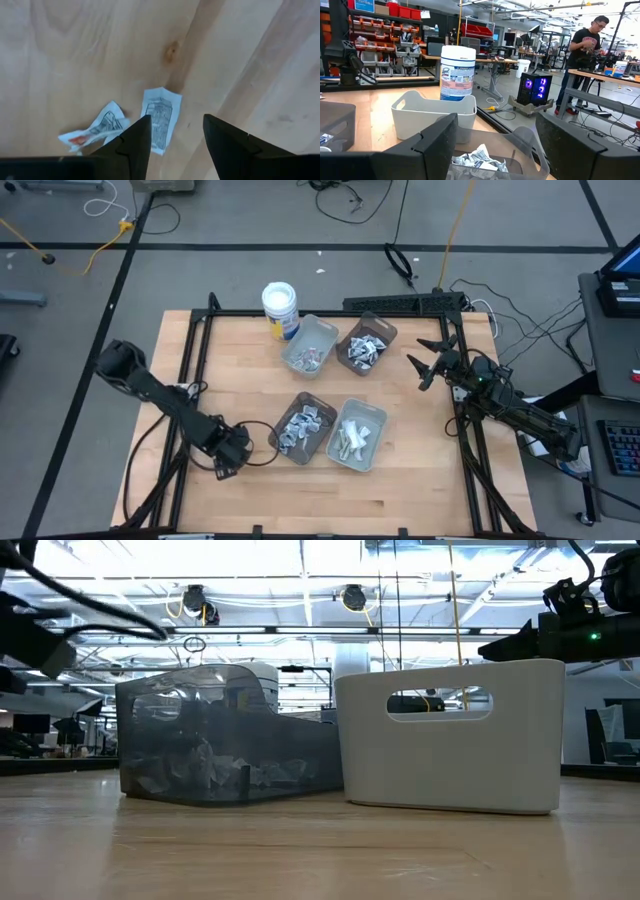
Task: Pick & Place First Aid Supplies
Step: Put the orange ointment pack into the top gray bin
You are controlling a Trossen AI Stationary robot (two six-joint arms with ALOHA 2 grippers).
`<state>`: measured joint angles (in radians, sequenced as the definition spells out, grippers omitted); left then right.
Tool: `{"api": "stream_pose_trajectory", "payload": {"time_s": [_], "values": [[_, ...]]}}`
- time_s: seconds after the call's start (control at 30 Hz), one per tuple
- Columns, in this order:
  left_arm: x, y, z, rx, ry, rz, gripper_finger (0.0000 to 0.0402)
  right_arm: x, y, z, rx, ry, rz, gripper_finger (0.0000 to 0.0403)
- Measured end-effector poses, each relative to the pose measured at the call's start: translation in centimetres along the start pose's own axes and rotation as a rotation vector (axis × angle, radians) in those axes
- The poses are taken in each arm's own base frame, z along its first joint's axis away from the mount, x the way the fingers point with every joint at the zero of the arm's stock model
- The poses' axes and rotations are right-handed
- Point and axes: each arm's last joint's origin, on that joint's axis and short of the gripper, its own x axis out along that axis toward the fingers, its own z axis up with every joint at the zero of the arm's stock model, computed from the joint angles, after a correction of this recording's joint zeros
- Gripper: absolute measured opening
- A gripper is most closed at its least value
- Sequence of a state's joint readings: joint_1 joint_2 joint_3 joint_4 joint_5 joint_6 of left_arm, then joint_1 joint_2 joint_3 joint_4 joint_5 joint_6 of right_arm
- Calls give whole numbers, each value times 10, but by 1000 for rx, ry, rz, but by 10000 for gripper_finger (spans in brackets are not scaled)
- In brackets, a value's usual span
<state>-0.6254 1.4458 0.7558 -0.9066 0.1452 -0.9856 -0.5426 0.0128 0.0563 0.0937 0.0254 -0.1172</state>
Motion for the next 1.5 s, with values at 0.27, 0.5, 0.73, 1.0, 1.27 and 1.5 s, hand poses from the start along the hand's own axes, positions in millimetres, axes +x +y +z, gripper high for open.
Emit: {"api": "stream_pose_trajectory", "payload": {"time_s": [0.27,0.5,0.73,1.0,1.27,1.5], "values": [[18,-3,6,9,-8,17,162,0,0,0,0,-1,0,263],[19,-3,6,20,-9,27,104,0,0,0,0,0,0,263],[20,-3,7,39,-10,23,9,0,0,0,0,-1,0,263],[6,4,11,-9,12,-7,3,0,0,0,0,0,0,263],[-27,23,18,-116,-4,-86,2,0,0,0,0,0,0,263],[-41,40,26,-190,11,-132,2,0,0,0,0,0,0,263]]}}
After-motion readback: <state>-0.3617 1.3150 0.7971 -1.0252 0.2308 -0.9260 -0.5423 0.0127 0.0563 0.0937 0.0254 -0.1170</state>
